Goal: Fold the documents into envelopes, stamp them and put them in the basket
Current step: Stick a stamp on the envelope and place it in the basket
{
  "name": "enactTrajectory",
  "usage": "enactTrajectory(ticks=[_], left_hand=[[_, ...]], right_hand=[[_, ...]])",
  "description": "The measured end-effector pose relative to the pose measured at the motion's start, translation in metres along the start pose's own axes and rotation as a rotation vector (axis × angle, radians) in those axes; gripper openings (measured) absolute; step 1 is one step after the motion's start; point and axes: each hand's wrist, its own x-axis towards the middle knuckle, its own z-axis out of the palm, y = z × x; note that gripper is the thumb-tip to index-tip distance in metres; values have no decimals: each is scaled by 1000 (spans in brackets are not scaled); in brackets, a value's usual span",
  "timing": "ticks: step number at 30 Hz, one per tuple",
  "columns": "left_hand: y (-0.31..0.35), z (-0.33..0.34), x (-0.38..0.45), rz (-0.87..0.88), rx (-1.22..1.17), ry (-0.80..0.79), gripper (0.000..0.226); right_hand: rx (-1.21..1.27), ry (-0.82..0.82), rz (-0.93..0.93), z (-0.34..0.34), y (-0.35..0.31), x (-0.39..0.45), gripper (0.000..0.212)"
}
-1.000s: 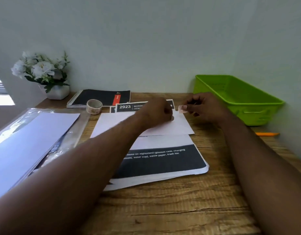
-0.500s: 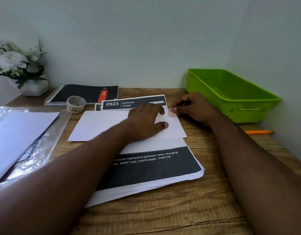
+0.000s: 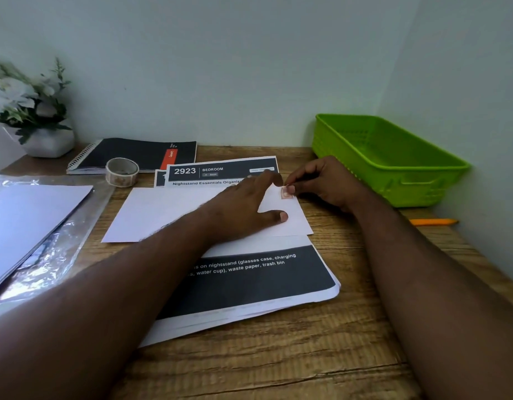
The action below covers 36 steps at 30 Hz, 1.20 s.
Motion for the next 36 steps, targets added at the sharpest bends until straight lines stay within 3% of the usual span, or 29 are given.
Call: enactTrajectory(ticks=[6, 18, 36], left_hand=[[-7, 5, 5, 8, 94, -45, 41], [-7, 5, 6, 44, 90, -8, 52], [-6, 5, 8, -44, 200, -139, 54]], right_hand=[[-27, -4, 1, 1, 2, 0, 13], [-31, 21, 21, 0, 3, 1, 12], [-123, -3, 48, 1, -2, 1, 18]])
